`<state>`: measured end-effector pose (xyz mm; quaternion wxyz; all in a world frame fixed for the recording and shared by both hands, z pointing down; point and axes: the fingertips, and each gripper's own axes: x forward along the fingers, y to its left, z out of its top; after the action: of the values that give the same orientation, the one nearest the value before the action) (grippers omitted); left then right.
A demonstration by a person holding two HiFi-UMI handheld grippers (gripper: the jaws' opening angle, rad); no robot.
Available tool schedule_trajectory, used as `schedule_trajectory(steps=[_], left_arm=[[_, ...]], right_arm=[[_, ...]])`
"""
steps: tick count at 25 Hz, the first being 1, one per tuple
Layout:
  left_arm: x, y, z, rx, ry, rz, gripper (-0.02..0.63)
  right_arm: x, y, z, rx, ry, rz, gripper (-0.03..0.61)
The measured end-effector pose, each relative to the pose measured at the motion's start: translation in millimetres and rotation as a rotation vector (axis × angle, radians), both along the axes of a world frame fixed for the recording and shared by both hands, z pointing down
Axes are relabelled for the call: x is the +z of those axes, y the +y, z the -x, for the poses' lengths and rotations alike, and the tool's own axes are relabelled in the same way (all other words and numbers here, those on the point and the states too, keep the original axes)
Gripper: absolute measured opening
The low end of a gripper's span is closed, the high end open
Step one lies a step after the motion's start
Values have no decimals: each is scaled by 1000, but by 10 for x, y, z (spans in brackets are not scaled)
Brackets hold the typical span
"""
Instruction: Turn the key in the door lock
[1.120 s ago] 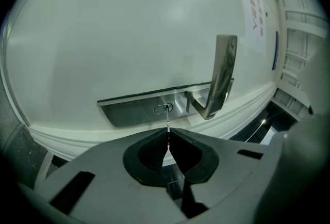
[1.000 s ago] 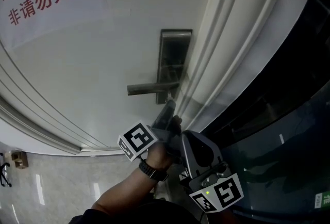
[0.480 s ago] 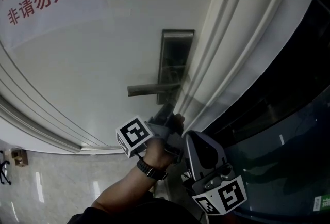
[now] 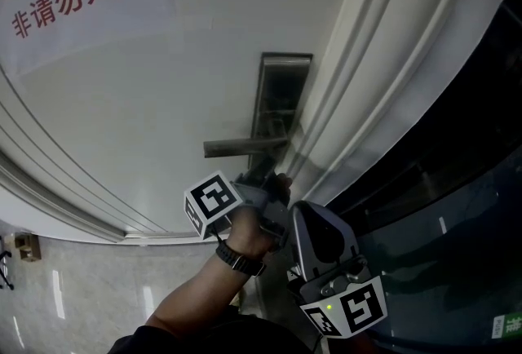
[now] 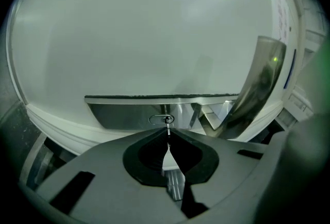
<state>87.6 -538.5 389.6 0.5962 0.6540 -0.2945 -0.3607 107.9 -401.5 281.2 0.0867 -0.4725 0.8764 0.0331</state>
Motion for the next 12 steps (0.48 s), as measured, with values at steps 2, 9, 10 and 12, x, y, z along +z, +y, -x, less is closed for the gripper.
schedule_trajectory(steps=[2,9,10,12], left_arm=[[-3,-7,-2,8,-8,0,8],[-36,-30,0,7,-22,-43,8],[-43,-32,4,5,-20,-50,8],[-49,-13,1,9,-14,-57,9]], right_arm=[[11,-28,9,0,3,2,15],[42,-79,62,-14,0,16,17],[40,-76,71,-17,-1,17,15],[34,-65,87,-23,-1,17,17]])
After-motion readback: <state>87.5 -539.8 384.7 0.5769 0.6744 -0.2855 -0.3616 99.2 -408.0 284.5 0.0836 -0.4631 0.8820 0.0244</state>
